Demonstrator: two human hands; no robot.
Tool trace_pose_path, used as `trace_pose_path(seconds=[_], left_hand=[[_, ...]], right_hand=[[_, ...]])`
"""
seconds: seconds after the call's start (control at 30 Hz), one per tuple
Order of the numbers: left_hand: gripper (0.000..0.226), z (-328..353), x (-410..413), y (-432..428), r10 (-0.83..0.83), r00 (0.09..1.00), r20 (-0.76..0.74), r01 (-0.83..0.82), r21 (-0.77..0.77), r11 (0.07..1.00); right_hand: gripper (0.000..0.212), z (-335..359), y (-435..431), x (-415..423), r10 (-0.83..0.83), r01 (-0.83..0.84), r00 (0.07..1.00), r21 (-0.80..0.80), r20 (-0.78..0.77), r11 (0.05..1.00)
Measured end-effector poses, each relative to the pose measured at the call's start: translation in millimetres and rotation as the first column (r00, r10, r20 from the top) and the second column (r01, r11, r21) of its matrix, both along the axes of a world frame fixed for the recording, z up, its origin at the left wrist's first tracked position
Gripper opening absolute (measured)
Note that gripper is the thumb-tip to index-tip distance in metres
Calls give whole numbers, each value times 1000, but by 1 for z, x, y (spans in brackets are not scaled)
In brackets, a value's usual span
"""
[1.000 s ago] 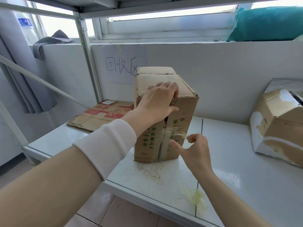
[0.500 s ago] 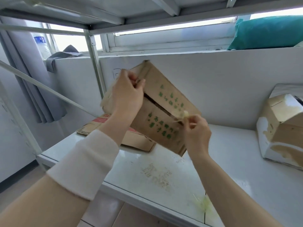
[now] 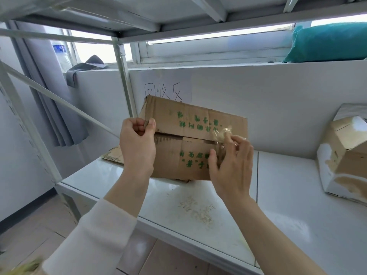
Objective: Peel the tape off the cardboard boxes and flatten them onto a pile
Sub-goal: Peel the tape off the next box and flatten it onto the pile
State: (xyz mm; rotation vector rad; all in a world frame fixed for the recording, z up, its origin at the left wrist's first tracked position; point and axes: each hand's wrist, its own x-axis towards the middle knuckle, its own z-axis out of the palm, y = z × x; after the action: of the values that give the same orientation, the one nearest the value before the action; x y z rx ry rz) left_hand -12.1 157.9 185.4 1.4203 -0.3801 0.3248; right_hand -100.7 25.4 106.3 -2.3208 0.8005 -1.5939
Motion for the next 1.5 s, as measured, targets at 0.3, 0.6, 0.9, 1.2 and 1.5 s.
trace_pose_path(seconds=[0.3, 0.6, 0.9, 1.2, 1.5], left_hand=[[19, -47, 12, 48, -20, 965, -260, -25, -168, 986], [22, -57, 16, 57, -25, 958, -285, -24, -167, 986], [23, -59, 14, 52, 12, 959, -285, -46, -116, 992], [20, -61, 18, 53, 73, 954, -290, -96, -65, 993], [23, -65, 38, 70, 96, 942, -322, -139, -112, 984]], right_hand=[[16, 6, -34, -22, -66, -14, 975, 356, 213, 935], [30, -3, -34, -36, 37, -84, 992, 406, 123, 910], [51, -18, -5, -41, 245, -250, 968, 346, 61, 904], [18, -17, -29, -41, 129, -246, 963, 584, 235, 774], [8, -55, -68, -93, -119, 196, 937, 213, -328, 957]])
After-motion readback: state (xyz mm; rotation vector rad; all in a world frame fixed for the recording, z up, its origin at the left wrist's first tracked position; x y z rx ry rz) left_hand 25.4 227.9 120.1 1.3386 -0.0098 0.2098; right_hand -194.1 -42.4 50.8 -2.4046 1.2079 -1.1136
